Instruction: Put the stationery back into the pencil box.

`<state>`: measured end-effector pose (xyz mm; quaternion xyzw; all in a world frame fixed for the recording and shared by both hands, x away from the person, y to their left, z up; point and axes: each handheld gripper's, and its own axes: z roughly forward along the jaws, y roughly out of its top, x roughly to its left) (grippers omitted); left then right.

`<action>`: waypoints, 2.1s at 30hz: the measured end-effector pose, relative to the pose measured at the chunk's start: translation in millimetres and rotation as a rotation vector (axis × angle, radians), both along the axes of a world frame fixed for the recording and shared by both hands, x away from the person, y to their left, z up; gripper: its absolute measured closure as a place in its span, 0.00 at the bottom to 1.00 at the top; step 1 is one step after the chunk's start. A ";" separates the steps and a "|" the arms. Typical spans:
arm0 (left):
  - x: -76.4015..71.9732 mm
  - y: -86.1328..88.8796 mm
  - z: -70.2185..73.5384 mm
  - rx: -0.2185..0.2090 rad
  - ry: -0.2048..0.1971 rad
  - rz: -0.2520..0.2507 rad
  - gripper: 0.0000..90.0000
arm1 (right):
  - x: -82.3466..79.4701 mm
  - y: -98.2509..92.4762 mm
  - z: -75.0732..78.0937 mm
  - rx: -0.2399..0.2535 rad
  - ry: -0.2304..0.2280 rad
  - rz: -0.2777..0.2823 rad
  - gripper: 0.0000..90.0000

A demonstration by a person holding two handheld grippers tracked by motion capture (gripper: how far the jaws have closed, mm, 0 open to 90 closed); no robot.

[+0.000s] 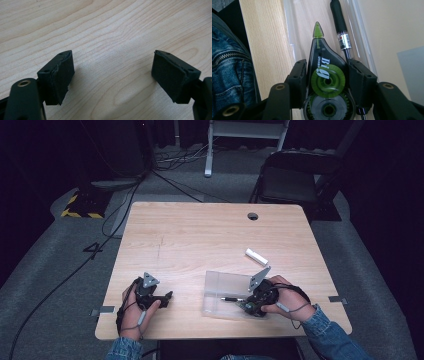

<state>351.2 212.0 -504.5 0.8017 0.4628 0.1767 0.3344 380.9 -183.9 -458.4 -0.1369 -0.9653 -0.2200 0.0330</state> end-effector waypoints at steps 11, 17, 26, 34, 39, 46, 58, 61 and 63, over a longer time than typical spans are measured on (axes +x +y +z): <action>0.0 0.0 0.0 0.000 0.000 0.000 0.21 | 0.3 -0.1 -3.0 -0.002 0.029 -0.004 0.56; 0.0 0.0 0.0 0.000 0.000 0.000 0.21 | -0.1 -0.4 0.1 0.030 0.021 -0.019 0.53; 0.0 0.0 0.0 0.000 0.000 0.000 0.21 | -7.3 12.8 -0.6 0.107 -0.017 0.080 0.45; 0.0 0.0 0.0 0.000 0.000 0.000 0.21 | -8.1 17.3 -8.5 0.097 -0.007 0.099 0.43; 0.0 0.0 0.0 0.000 0.000 0.000 0.21 | -11.1 18.9 -8.2 0.095 0.012 0.113 0.43; 0.0 0.0 0.0 0.000 0.000 0.000 0.21 | -11.6 19.2 -7.0 0.102 0.014 0.116 0.43; -2.0 0.9 0.0 0.003 -0.001 -0.002 0.21 | -5.6 10.8 12.2 0.167 -0.046 0.068 0.44; -2.6 0.8 -0.1 -0.002 0.000 0.001 0.21 | -3.3 7.7 20.7 0.200 -0.069 0.047 0.45; -2.8 0.8 -0.2 -0.004 0.000 0.003 0.21 | -1.9 5.8 25.1 0.216 -0.080 0.033 0.45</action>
